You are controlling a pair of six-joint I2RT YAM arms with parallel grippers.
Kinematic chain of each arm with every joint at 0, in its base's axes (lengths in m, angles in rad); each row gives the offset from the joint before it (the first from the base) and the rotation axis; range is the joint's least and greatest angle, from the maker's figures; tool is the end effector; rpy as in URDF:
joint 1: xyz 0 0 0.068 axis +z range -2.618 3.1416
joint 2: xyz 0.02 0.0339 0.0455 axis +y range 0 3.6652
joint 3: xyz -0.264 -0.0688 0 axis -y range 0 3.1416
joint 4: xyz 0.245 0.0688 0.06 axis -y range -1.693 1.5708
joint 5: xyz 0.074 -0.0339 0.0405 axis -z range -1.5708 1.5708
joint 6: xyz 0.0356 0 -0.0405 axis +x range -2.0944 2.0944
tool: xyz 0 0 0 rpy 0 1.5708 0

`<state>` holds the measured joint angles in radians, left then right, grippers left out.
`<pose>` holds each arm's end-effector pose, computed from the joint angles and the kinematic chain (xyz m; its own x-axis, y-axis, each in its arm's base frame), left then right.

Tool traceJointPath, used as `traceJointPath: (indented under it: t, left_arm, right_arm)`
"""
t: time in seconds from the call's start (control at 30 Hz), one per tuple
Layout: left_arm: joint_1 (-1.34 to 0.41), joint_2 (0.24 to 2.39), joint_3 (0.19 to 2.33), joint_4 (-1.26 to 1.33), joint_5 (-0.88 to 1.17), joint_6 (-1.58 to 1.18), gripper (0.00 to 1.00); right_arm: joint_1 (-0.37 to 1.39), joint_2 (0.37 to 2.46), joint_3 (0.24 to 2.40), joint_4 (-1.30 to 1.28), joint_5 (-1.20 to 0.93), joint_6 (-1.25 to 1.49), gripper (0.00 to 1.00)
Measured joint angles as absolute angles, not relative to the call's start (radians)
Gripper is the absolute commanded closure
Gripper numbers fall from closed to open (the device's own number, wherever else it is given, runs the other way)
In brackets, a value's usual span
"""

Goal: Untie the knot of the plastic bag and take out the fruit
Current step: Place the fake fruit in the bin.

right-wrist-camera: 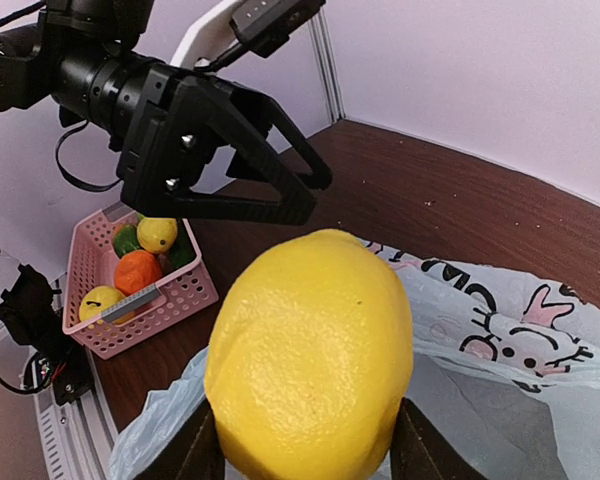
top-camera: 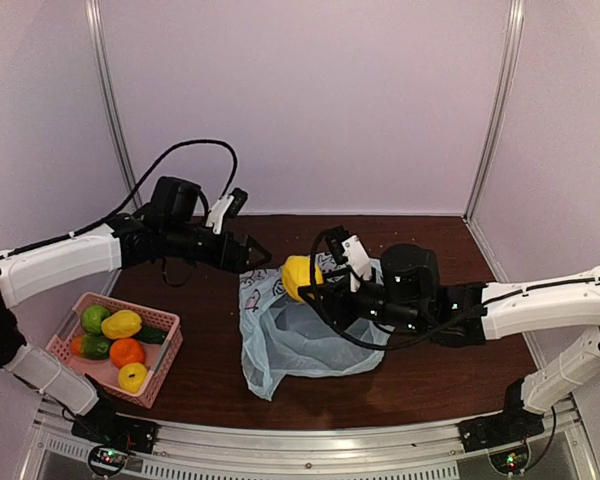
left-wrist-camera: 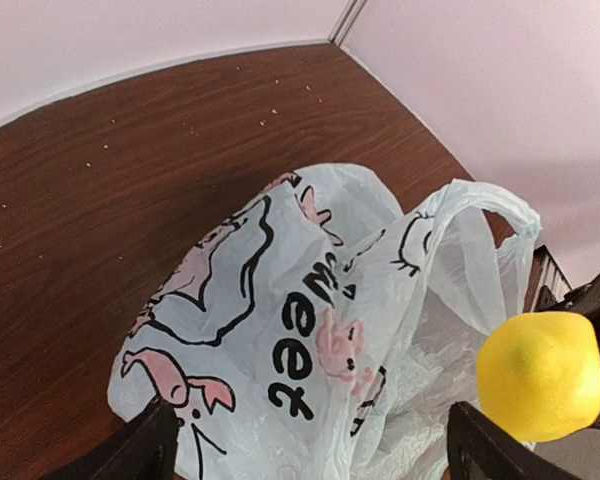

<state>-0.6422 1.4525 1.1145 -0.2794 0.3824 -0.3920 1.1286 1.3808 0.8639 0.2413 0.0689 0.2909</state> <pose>0.2540 -0.2066 0.2891 -0.7338 0.1062 -0.6710 0.5616 0.6506 -0.5111 0.1384 0.2865 0.2740 -0.3620 -0.0960 -0.9272 -0.8032 0.5369 0.2580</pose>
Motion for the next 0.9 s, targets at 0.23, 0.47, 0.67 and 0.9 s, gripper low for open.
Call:
traceJointPath:
  t: [0.23, 0.47, 0.67, 0.9]
  left_arm:
    - [-0.537, 1.29, 1.122, -0.387, 0.372, -0.338, 0.03]
    - [-0.257, 1.188, 1.132, -0.503, 0.387, -0.266, 0.03]
    - [-0.221, 1.064, 1.104, -0.499, 0.292, -0.205, 0.03]
    - [-0.221, 0.993, 0.986, -0.465, 0.163, -0.17, 0.03]
  right_arm:
    - [1.165, 1.369, 0.915, 0.215, 0.083, 0.266, 0.57]
    - [1.243, 1.478, 1.071, 0.204, 0.088, 0.241, 0.56]
    - [1.313, 1.711, 1.282, 0.198, 0.058, 0.235, 0.56]
    - [1.351, 2.015, 1.608, 0.149, -0.032, 0.234, 0.56]
